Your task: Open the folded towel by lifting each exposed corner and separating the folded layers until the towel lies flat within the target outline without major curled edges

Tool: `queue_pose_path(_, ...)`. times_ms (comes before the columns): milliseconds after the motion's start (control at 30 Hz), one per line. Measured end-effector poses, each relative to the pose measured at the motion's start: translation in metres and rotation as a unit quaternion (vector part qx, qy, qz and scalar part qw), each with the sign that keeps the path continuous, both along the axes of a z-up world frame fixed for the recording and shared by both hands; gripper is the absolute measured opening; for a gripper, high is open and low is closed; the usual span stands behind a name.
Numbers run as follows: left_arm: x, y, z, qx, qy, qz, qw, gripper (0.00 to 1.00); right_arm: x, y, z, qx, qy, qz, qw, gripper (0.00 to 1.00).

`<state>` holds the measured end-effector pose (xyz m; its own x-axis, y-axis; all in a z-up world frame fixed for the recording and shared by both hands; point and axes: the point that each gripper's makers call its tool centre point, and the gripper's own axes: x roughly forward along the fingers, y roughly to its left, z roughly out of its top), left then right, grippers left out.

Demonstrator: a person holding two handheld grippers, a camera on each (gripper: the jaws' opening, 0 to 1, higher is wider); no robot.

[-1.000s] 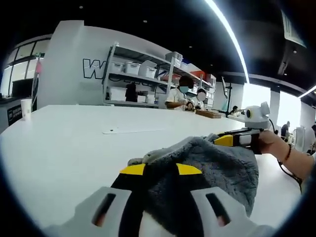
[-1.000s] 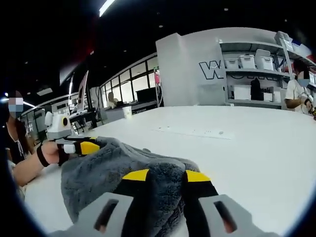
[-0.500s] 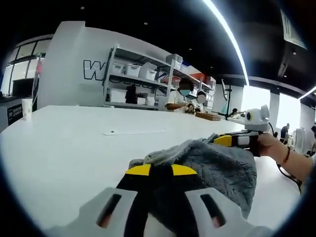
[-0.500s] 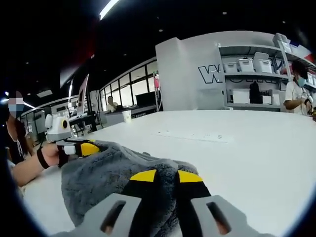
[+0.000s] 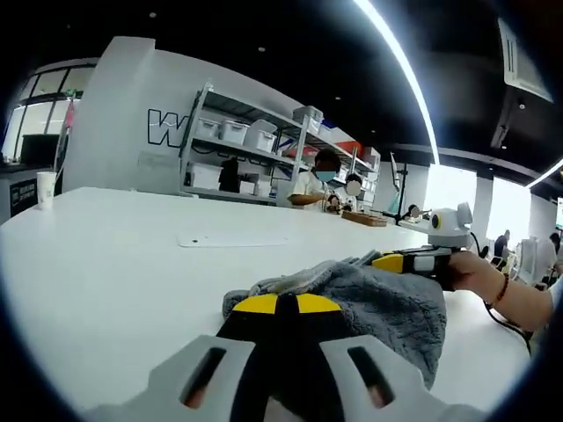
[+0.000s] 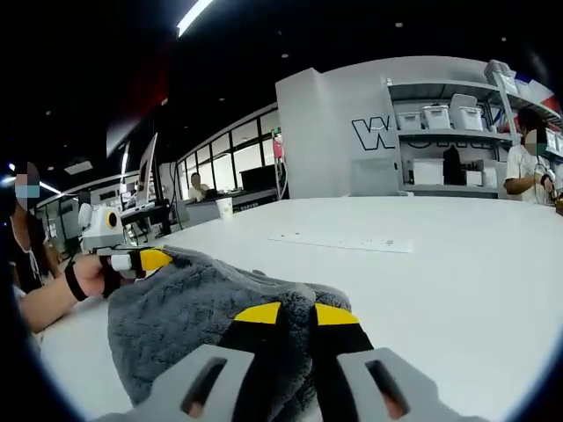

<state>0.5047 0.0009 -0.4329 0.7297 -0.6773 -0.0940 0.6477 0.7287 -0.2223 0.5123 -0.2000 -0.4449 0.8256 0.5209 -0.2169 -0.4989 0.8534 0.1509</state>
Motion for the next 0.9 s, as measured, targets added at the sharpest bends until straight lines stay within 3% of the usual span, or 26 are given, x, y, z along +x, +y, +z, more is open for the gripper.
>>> queue_pose_path(467, -0.002, 0.007, 0.008, -0.028, 0.003, 0.007, 0.9996, 0.02, -0.003, -0.001, 0.004, -0.003, 0.000, -0.008, 1.0000, 0.03)
queue_pose_path(900, -0.006, 0.007, 0.013, -0.012, -0.017, 0.002, 0.9998, 0.02, -0.009, -0.003, 0.017, 0.009, -0.012, -0.014, 0.9998, 0.02)
